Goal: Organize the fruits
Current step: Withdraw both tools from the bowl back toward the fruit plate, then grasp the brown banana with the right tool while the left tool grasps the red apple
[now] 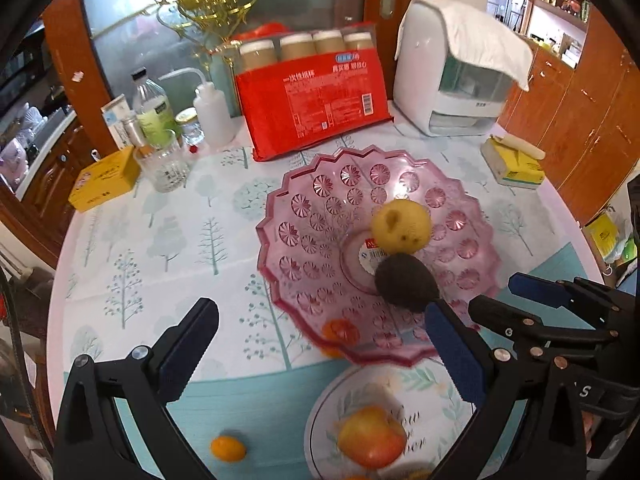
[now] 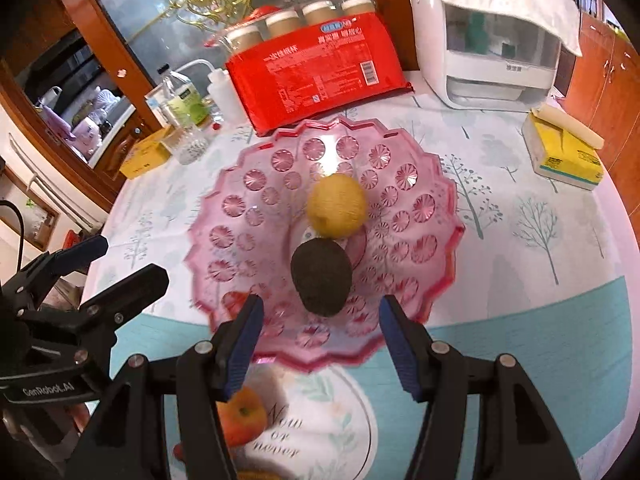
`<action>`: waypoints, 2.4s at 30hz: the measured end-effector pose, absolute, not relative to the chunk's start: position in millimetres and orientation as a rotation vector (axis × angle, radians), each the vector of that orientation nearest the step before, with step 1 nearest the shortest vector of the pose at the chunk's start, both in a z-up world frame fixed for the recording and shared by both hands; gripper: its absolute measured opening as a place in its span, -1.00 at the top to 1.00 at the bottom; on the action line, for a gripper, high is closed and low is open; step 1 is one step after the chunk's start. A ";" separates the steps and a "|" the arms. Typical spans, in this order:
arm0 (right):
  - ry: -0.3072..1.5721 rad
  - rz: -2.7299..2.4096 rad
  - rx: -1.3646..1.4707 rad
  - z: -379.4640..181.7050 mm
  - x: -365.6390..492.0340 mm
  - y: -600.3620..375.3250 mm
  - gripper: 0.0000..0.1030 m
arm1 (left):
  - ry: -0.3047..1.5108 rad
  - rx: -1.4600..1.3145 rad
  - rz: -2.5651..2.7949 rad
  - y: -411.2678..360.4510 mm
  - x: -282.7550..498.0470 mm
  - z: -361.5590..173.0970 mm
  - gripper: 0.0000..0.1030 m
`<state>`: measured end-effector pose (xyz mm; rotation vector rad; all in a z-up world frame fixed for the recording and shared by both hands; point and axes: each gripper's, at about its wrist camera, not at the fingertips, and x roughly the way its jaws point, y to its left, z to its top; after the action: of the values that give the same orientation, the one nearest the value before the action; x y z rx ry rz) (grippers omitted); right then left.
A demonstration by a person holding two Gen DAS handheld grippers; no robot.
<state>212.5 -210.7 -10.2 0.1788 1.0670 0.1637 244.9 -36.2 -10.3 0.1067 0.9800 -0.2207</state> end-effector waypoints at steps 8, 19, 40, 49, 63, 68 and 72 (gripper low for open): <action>1.026 0.211 0.161 16.4 167.7 -207.4 -0.17 | 0.952 0.075 -0.175 -22.5 191.7 15.4 -0.99; 1.044 0.277 0.130 16.0 120.7 -203.3 -0.17 | 1.010 0.094 -0.054 -1.3 134.2 7.7 -0.99; 1.258 0.090 0.320 -45.8 77.6 -172.7 -0.17 | 1.116 0.231 -0.373 38.4 152.9 -34.0 -0.99; 1.384 -0.056 0.544 -85.2 60.0 -158.2 -0.17 | 1.115 0.342 -0.535 13.8 166.5 -70.6 -0.99; 1.409 -0.075 0.892 -132.5 62.3 -151.6 -0.21 | 1.125 0.310 -0.599 -2.6 183.0 -90.4 -0.99; 1.396 -0.080 0.893 -131.6 66.9 -151.8 -0.18 | 1.136 0.291 -0.585 -5.0 188.1 -96.0 -0.99; 1.418 -0.087 0.912 -132.9 72.5 -152.4 -0.21 | 1.144 0.278 -0.570 -8.4 191.2 -99.2 -0.99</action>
<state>72.5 -152.4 -132.9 0.9120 1.4176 -0.0871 191.2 -8.4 -99.2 0.2776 1.1444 -0.5696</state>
